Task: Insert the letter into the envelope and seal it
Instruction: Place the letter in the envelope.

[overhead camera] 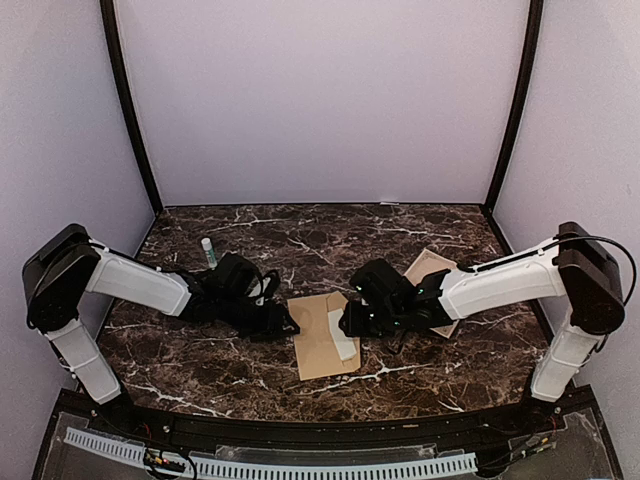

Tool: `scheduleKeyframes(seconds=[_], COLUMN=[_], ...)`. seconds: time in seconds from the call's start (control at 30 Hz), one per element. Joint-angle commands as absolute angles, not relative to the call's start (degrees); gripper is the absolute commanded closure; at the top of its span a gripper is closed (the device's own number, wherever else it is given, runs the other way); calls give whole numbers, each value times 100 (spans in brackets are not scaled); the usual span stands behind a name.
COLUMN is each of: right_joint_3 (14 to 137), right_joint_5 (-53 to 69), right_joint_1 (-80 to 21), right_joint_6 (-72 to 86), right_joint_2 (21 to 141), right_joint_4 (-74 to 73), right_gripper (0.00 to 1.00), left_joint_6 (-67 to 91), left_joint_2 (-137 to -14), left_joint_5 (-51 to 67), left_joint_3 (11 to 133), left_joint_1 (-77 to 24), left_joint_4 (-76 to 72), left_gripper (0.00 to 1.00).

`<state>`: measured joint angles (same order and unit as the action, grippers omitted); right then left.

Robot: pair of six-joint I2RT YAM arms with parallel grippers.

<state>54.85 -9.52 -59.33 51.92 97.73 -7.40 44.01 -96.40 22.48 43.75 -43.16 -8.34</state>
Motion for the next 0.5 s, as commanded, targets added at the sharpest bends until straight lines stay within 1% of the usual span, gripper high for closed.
scheduleKeyframes(seconds=[0.0, 0.47], right_joint_3=[5712, 6056], right_joint_5=[-1081, -1057], right_joint_1=[-5985, -5985], right_joint_6=[5152, 4975], right_joint_2=[10059, 10552], right_joint_4=[-837, -953], right_gripper=[62, 63], left_joint_6=[4455, 4429], left_joint_2=[-9733, -10028], left_joint_5=[2324, 2354], left_joint_3=[4383, 4538], left_joint_1=[-4427, -4555], left_joint_4=[-946, -959], left_gripper=[49, 57])
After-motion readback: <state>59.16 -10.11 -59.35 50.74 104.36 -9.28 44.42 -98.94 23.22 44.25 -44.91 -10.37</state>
